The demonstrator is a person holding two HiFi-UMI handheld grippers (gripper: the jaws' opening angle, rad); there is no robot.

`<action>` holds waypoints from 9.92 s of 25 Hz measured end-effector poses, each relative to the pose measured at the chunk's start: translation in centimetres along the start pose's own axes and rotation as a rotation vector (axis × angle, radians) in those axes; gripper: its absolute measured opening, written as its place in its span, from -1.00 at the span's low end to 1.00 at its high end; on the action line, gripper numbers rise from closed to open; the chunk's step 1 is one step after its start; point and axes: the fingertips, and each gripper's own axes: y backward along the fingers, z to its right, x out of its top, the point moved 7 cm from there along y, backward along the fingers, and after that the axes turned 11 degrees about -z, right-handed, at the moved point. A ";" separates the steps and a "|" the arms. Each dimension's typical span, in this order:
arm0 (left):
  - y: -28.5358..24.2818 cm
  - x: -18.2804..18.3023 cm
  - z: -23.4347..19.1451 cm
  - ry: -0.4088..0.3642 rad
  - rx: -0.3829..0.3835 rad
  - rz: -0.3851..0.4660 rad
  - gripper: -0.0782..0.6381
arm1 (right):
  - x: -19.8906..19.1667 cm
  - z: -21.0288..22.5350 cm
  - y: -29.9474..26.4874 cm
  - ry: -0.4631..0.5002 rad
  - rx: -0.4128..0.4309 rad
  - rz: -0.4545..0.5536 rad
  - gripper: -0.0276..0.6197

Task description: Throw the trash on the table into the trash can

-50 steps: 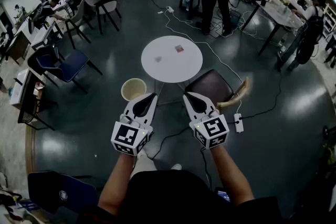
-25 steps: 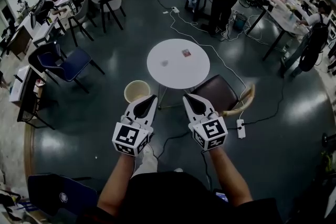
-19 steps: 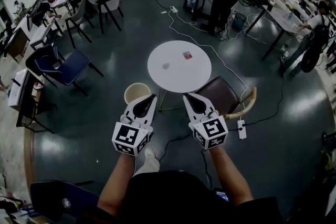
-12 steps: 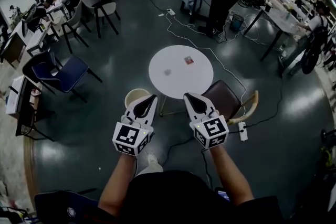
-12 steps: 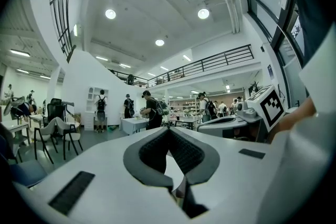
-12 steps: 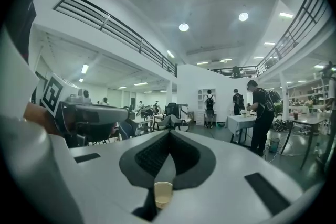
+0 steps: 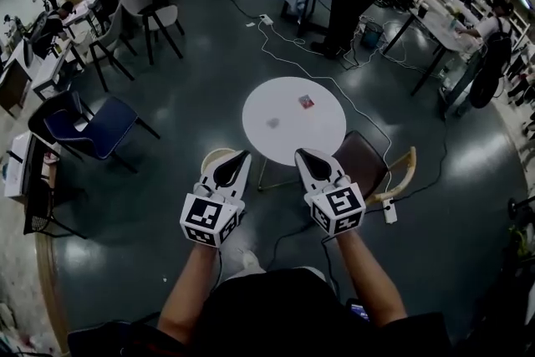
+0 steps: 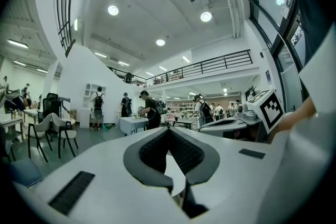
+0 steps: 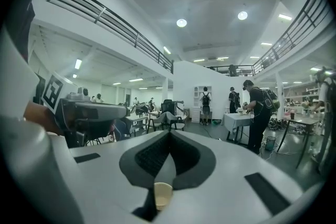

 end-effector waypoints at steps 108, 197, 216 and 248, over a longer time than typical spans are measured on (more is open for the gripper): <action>-54.9 -33.8 -19.9 -0.068 -0.004 -0.790 -0.14 | -27.4 28.2 -36.4 -0.391 0.054 -0.448 -0.86; -36.0 -67.5 -45.5 0.146 -0.044 -0.951 -0.53 | -43.1 -2.4 -64.8 -0.261 0.207 -0.629 -0.86; -35.7 -69.8 -47.1 0.192 -0.023 -0.936 -0.06 | -45.0 -4.5 -64.9 -0.301 0.228 -0.667 -0.86; -30.3 -46.0 -46.1 0.267 0.016 -0.679 -0.74 | -28.1 -2.7 -60.0 -0.241 0.216 -0.557 -0.86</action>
